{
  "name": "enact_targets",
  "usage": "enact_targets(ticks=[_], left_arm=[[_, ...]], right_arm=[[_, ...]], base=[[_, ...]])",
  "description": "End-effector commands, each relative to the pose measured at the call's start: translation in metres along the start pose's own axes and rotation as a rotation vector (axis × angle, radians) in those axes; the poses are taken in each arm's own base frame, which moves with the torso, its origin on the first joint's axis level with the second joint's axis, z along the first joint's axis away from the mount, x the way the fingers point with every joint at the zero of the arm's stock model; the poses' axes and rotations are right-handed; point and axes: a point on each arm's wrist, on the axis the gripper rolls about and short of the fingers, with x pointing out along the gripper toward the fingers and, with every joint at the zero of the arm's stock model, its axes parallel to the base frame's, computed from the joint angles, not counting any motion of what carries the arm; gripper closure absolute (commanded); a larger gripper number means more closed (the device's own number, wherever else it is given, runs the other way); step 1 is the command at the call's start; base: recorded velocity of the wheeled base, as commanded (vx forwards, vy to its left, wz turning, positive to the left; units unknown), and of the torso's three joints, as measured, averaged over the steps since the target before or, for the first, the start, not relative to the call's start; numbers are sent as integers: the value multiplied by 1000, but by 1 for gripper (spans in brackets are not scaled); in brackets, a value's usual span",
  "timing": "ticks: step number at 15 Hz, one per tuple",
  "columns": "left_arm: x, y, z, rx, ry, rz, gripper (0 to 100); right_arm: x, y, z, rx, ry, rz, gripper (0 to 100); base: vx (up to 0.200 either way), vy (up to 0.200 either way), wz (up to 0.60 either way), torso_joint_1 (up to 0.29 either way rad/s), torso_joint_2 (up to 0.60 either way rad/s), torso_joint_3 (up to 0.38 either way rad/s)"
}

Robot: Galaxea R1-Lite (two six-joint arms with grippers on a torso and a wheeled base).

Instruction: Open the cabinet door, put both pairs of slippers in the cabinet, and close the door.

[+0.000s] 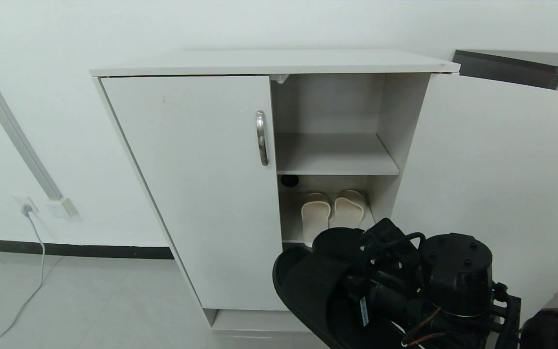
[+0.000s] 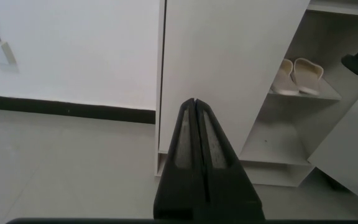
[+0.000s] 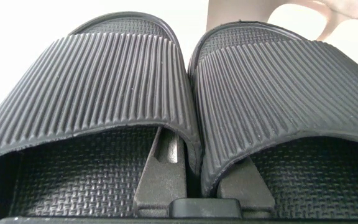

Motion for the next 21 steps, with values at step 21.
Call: enact_targets(ticks=[21], left_arm=[[0, 0, 0, 0, 1, 1, 100]], right_arm=[[63, 41, 107, 167, 15, -604, 100]], base=[[0, 0, -29, 0, 0, 0]])
